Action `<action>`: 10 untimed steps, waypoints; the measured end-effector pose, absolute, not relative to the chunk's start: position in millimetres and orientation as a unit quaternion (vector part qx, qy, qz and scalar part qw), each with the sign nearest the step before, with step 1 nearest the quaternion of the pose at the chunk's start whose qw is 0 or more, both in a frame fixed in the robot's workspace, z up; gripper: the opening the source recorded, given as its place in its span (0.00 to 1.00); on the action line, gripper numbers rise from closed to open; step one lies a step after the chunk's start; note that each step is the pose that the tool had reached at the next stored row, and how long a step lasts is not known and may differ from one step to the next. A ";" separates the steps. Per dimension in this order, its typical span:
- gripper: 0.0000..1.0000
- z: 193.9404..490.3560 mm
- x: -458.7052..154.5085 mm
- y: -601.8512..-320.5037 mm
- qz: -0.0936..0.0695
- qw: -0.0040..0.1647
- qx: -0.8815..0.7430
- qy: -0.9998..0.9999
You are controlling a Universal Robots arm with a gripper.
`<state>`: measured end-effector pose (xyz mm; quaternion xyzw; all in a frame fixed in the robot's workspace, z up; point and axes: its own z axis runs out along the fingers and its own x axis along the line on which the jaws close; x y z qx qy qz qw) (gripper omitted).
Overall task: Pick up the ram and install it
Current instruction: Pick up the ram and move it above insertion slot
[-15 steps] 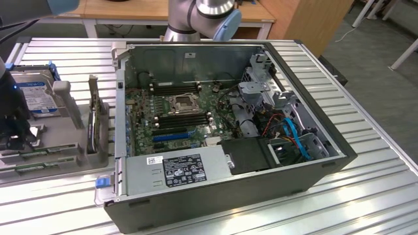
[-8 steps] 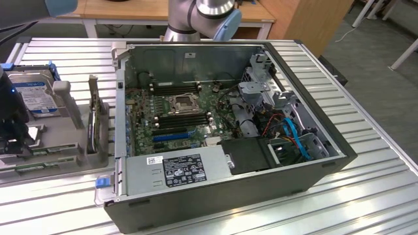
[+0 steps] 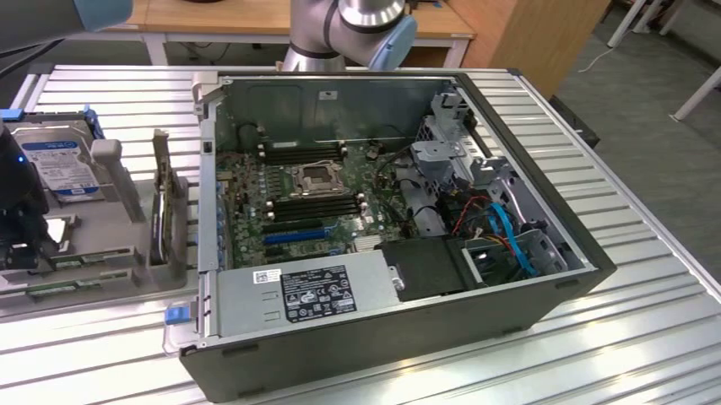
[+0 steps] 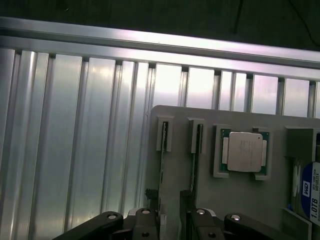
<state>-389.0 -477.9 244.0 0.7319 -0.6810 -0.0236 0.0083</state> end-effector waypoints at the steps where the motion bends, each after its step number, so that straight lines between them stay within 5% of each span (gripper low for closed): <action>1: 0.31 244.0 -389.0 -477.9 -0.024 0.008 0.732 -0.681; 10: 0.31 236.4 -389.0 -478.2 -0.024 0.008 0.732 -0.681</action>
